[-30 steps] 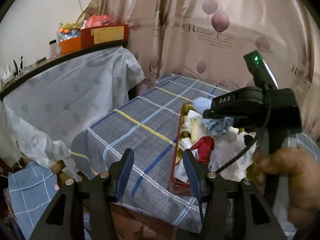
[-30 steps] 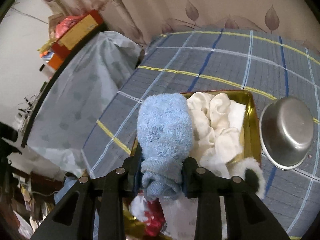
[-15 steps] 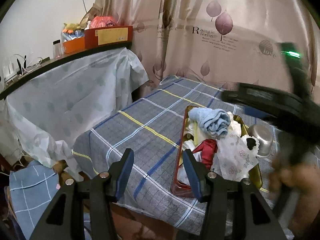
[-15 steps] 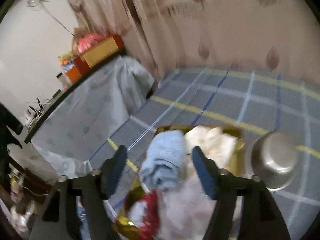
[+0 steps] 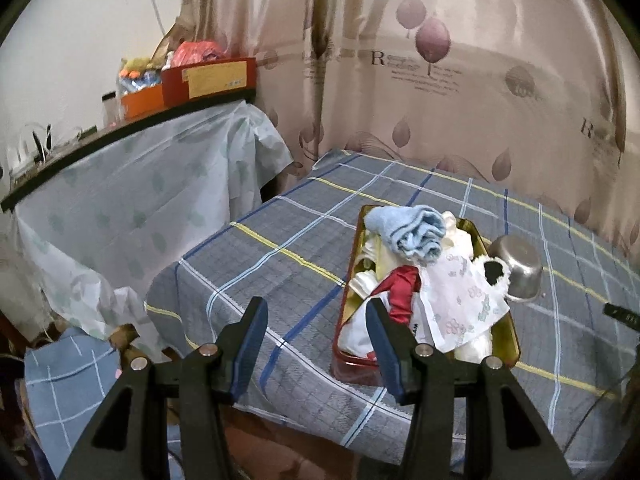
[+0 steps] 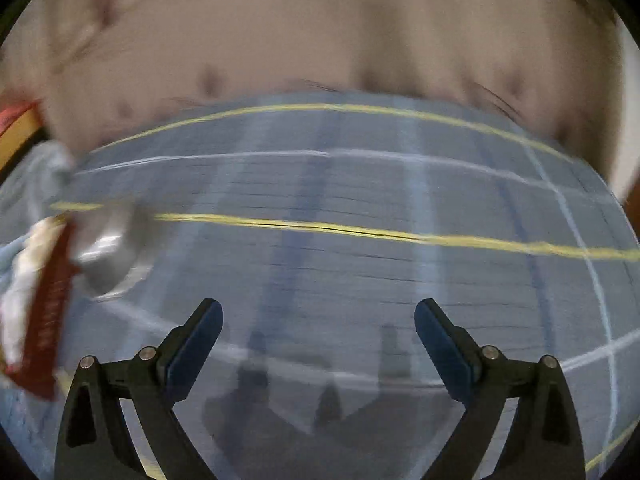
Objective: Organize soft objects
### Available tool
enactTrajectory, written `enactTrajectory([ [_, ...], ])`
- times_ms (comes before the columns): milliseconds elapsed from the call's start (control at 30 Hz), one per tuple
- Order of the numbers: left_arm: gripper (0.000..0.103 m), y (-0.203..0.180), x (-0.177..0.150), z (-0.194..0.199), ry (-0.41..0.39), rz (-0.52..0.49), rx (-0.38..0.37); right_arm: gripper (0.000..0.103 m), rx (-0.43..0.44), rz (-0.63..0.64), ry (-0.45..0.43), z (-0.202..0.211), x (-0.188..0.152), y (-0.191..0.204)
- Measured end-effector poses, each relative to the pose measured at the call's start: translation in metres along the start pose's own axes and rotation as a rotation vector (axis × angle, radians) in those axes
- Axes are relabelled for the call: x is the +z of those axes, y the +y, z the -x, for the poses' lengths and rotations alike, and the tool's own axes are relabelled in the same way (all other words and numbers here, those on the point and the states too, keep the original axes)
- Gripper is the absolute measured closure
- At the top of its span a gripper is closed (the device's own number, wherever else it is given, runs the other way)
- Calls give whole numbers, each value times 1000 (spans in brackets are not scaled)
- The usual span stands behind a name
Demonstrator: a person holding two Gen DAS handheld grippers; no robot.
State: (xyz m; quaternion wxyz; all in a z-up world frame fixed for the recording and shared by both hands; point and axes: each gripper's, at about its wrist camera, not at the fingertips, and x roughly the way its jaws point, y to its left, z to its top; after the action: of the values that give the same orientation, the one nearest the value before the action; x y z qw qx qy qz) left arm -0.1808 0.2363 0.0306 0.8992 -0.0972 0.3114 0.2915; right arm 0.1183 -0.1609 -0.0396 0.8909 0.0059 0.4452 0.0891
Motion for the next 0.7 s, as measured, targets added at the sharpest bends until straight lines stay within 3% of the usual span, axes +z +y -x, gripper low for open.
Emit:
enactTrajectory([
  [100,51,-14,-3,4,-29,-52,-5,7,-14,-71,9,-7,2,-40],
  [233,51,-34,-5,6,-43,-123,-7,7,10,-70,-29,6,1,-47],
  [467,51,-48,2,1,-26,-109,-55,5,62,7,-152,35,-16,-16],
  [567,51,-49,4,-3,-10,-105,-50,5,112,10,-136,40,-18,2],
  [700,51,-46,4,-3,-1,-88,-58,5,170,117,-209,76,-26,53],
])
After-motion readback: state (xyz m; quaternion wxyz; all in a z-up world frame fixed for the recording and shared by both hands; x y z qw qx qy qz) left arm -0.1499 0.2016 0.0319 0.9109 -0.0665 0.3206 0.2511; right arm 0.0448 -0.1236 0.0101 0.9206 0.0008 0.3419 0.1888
